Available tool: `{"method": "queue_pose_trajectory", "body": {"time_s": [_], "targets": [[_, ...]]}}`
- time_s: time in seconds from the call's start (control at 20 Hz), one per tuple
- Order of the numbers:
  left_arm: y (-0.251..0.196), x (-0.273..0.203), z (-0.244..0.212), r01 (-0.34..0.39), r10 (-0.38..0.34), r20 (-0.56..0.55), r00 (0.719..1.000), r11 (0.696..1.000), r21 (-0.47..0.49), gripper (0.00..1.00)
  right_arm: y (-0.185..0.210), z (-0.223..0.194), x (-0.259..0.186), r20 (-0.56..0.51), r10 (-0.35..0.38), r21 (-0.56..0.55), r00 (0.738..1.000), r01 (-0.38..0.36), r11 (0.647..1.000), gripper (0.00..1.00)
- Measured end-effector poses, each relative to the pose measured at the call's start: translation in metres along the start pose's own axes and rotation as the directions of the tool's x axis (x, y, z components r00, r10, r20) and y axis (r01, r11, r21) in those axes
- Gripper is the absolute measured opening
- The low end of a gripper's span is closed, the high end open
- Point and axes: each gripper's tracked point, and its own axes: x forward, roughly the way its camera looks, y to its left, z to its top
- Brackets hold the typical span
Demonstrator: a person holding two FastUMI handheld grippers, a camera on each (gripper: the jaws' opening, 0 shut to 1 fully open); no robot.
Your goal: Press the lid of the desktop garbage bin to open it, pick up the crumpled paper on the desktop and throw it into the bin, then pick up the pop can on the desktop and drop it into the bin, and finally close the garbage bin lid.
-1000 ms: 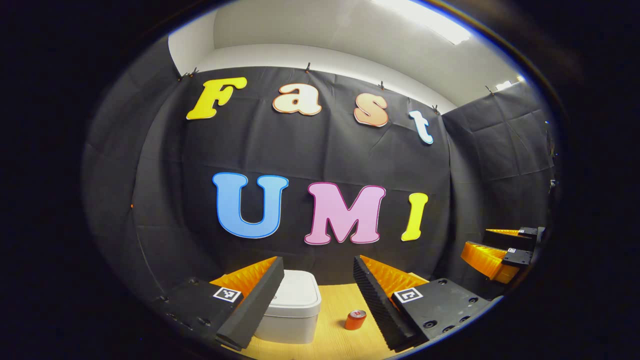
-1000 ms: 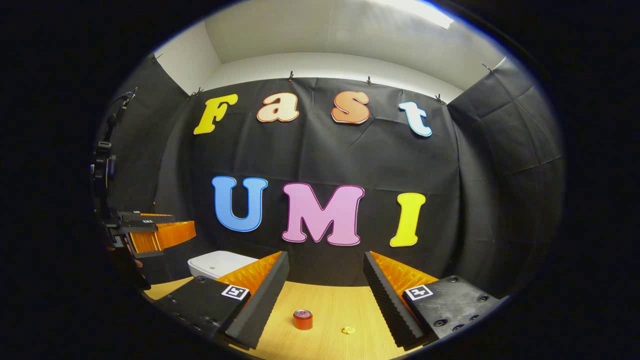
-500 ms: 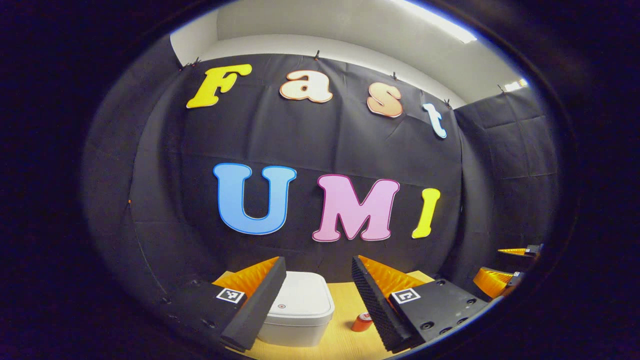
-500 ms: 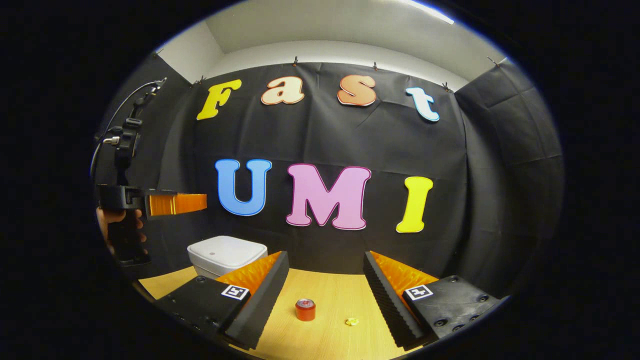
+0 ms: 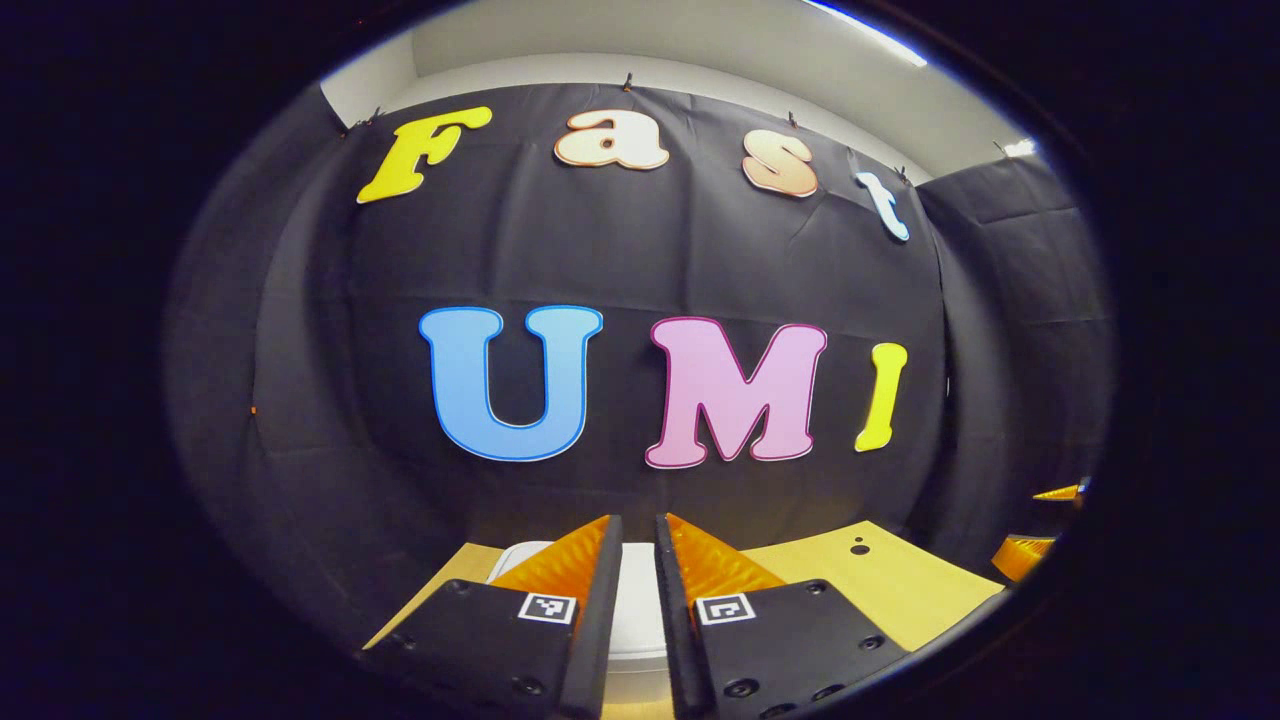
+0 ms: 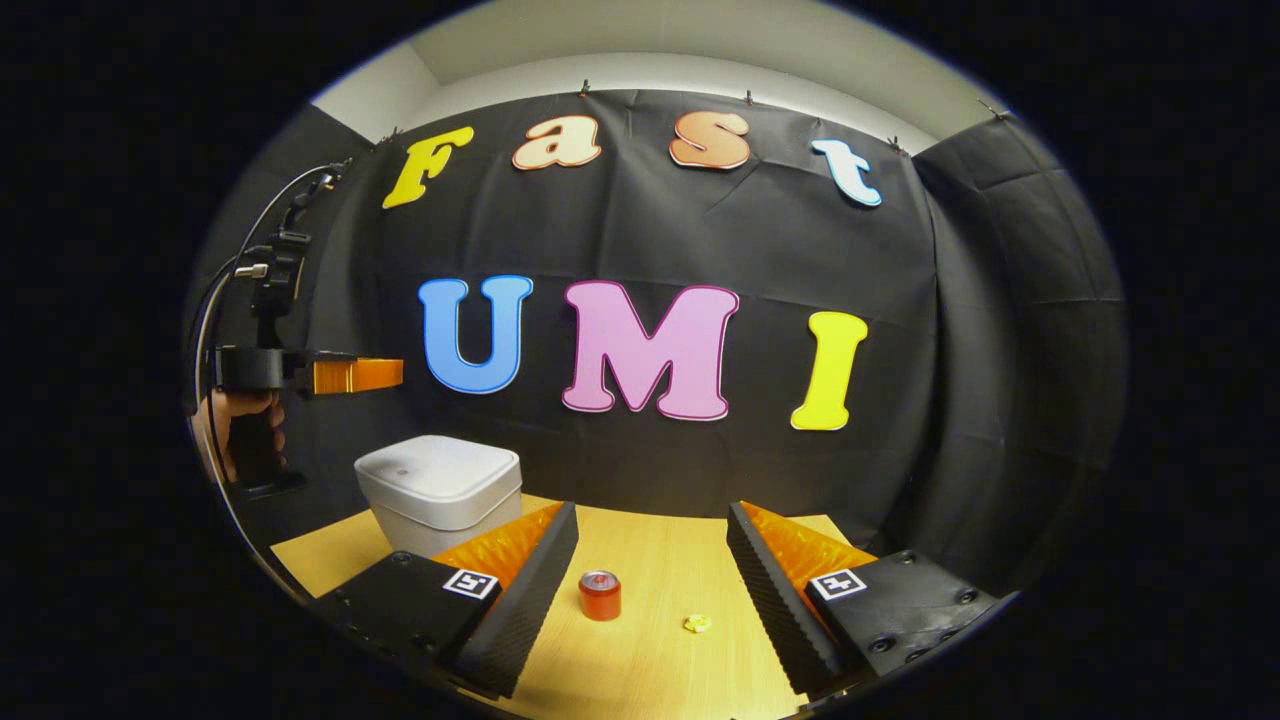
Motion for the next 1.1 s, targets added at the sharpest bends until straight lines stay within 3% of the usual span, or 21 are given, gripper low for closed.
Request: {"method": "queue_pose_trajectory", "body": {"time_s": [0.05,0.1,0.15,0.6,0.8,1.1], "targets": [[0.001,0.008,-0.009,-0.004,0.004,-0.02,1.0,1.0,0.014,0.18,-0.002,-0.003,0.002,-0.01,-0.002,0.002,1.0,0.002,1.0,0.97],[0.003,0.014,-0.016,-0.007,0.008,-0.037,0.999,1.0,0.022,0.17,-0.003,-0.006,0.004,-0.018,-0.005,0.007,1.0,0.005,1.0,0.97],[0.002,0.02,-0.024,0.001,0.0,-0.056,0.998,1.0,0.024,0.08,-0.004,-0.01,0.006,-0.026,-0.006,0.012,1.0,0.006,1.0,0.96],[0.022,0.032,-0.1,-0.015,0.015,-0.24,0.971,1.0,-0.001,0.06,-0.015,-0.033,0.01,-0.095,-0.02,0.047,0.995,0.025,0.999,0.97],[0.025,0.028,-0.129,-0.017,0.008,-0.313,0.95,0.999,-0.028,0.06,-0.005,-0.042,0.013,-0.125,0.011,0.073,0.992,-0.002,0.997,0.97],[0.025,0.028,-0.134,0.006,-0.009,-0.304,0.953,1.0,-0.01,0.07,0.005,-0.045,0.01,-0.134,0.026,0.073,0.991,-0.016,0.997,0.97]]}}
